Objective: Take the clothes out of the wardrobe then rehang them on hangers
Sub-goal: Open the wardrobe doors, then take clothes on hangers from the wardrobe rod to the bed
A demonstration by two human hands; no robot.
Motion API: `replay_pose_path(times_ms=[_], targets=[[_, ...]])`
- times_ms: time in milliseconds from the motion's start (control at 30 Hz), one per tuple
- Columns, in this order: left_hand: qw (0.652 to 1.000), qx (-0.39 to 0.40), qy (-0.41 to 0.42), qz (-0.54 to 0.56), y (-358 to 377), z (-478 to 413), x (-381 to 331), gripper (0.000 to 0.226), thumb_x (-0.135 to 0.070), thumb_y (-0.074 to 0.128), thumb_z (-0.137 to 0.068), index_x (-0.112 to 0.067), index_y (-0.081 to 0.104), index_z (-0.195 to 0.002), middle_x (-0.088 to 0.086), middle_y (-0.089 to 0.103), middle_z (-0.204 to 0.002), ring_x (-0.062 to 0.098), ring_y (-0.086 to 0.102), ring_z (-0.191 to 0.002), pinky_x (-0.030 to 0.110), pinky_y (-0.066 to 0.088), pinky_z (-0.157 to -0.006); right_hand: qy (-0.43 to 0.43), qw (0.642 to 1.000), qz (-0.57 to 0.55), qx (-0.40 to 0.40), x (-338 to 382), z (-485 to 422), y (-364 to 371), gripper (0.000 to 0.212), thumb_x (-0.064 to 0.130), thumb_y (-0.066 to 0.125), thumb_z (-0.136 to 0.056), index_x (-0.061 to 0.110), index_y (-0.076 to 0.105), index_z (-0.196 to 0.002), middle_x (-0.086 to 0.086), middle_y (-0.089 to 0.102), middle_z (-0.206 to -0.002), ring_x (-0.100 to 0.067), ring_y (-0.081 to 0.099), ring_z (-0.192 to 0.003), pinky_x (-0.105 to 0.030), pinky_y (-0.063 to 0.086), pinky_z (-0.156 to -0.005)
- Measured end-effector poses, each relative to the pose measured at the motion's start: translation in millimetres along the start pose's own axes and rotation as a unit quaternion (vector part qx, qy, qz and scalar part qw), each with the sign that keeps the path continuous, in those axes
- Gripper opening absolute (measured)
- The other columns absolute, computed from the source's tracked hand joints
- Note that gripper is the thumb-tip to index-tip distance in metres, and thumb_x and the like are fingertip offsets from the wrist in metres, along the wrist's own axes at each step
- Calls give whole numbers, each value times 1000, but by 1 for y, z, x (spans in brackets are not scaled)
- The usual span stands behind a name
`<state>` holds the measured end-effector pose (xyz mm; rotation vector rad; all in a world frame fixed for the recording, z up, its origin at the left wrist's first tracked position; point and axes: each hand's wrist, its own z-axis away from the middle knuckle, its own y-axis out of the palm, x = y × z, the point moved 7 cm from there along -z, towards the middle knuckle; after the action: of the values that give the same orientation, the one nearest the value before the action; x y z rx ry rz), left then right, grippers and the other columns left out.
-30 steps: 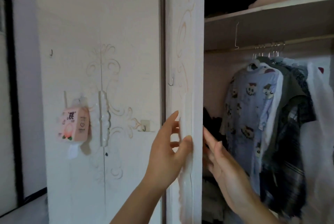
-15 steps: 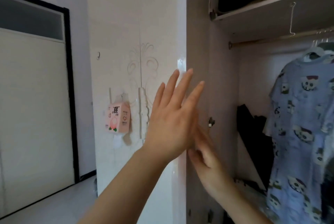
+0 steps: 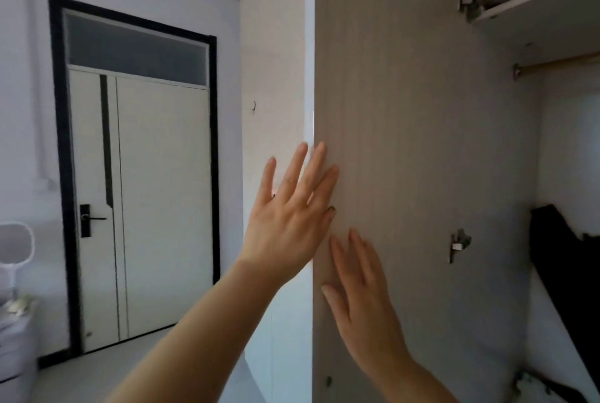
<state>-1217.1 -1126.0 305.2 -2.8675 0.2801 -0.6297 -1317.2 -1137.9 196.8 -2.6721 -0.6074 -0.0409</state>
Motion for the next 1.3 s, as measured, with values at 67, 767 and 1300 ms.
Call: replay_pose_path(times_ms=[67,767,1300], targets=[[1000,10,-7,-9,6,1,6,47,-37,38,-95,-17,45,-137,9,28,-152,29,23,-141,53,17,-112,5,1000,7,5,0,-3,7,56,52,8,-97,31,5,-149,-6,26,-148,-30,27,-133,-42,35,-97],[997,1,-5,79,-19,-17,-50,47,-21,53,-77,-9,59,-122,19,53,-131,38,37,-132,51,13,-110,65,987,60,134,-59,4,-45,60,45,39,-85,30,24,-142,-13,49,-135,-27,51,-122,-40,46,-97],[919,30,27,392,6,-49,-244,47,-36,42,-75,-12,68,-106,12,65,-110,31,55,-106,49,31,-97,176,937,278,117,-175,42,-251,61,32,49,-95,40,13,-144,3,25,-148,-17,28,-134,-30,31,-109]])
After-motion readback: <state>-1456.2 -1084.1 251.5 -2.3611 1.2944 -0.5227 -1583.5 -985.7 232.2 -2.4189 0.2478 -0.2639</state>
